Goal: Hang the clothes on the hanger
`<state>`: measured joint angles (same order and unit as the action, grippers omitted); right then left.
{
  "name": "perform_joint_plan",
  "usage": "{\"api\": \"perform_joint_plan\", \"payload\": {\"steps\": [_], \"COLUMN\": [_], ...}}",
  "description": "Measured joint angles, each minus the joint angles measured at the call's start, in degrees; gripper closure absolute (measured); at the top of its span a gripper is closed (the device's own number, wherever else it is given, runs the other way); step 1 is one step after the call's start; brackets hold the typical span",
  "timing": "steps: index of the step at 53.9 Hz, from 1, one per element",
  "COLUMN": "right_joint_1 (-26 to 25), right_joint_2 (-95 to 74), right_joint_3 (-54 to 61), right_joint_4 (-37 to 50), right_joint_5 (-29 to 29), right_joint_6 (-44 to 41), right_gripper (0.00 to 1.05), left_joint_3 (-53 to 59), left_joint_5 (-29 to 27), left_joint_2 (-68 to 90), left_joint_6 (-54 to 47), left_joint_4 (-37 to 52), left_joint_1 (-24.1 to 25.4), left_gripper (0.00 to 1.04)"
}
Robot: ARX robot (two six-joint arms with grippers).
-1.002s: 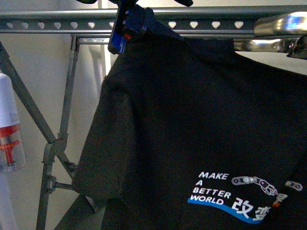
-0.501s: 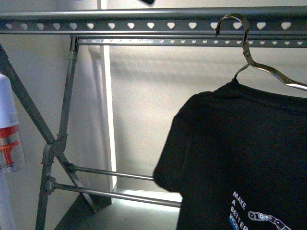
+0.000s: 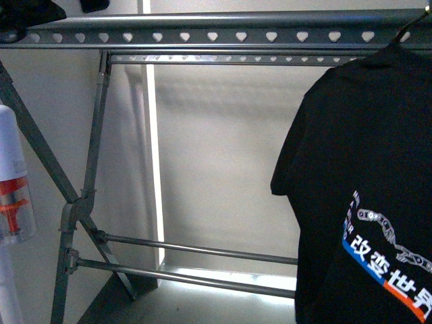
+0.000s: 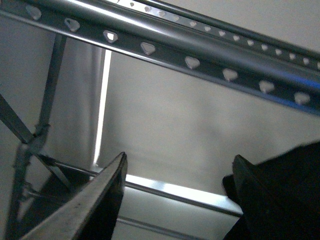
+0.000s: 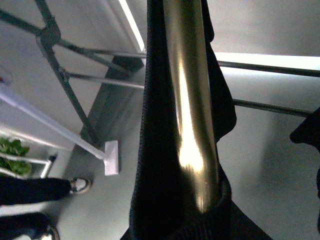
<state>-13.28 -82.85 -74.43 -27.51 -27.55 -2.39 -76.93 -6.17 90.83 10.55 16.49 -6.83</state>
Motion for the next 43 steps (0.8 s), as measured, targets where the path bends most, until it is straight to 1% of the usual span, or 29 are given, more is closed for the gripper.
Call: {"api": "perform_joint_plan", "payload": {"steps": [4, 8, 19, 21, 22, 27, 30, 33, 43], "right_joint_1": [-1.11, -1.66, -1.99, -1.99, -1.99, -2.25, -2.47, -2.75, -2.97], "right_joint_2": [-0.68, -1.27, -4.13, -5.11, -5.38, -7.82, -8.57, -9.42, -11.19], "right_joint_3": [-1.53, -2.43, -4.87, -5.81, -6.03, -8.59, -9.49, -10.51, -11.15], "right_joint_4": [0.48, 0.77, 0.79, 0.77, 0.79, 0.77, 0.77, 0.77, 1.01], "right_joint_5": [-0.17, -0.48, 0.77, 0.98, 1.11, 2.25, 2.86, 3.82, 6.34], "right_joint_6": [3.74, 5.9, 8.41, 8.92, 9.09, 10.69, 11.23, 11.96, 13.22], "right_gripper": [0.95, 0.95, 0.95, 0.95, 0.95, 0.95, 0.95, 0.95, 0.95], "left_joint_3": [9.84, 17.33, 34.21, 37.55, 38.34, 45.66, 47.84, 50.88, 57.96], "left_joint_5": [0.63, 0.85, 1.73, 1.88, 1.92, 2.84, 3.15, 5.88, 5.9], "left_joint_2": [-5.7, -9.66, -16.11, -17.4, -17.7, -21.88, -23.47, -25.62, -30.47], "left_joint_6": [-5.03, -7.3, -9.42, -9.6, -9.6, -10.01, -10.08, -10.32, -10.36], "left_joint_4": [5.25, 9.05, 16.15, 17.49, 17.79, 20.83, 21.75, 22.8, 24.41], "left_joint_1": [0.17, 0.81, 2.58, 2.93, 2.99, 3.37, 3.48, 4.96, 6.78], "left_gripper": [0.54, 0.65, 0.94, 1.01, 1.02, 1.01, 1.01, 1.01, 1.01]}}
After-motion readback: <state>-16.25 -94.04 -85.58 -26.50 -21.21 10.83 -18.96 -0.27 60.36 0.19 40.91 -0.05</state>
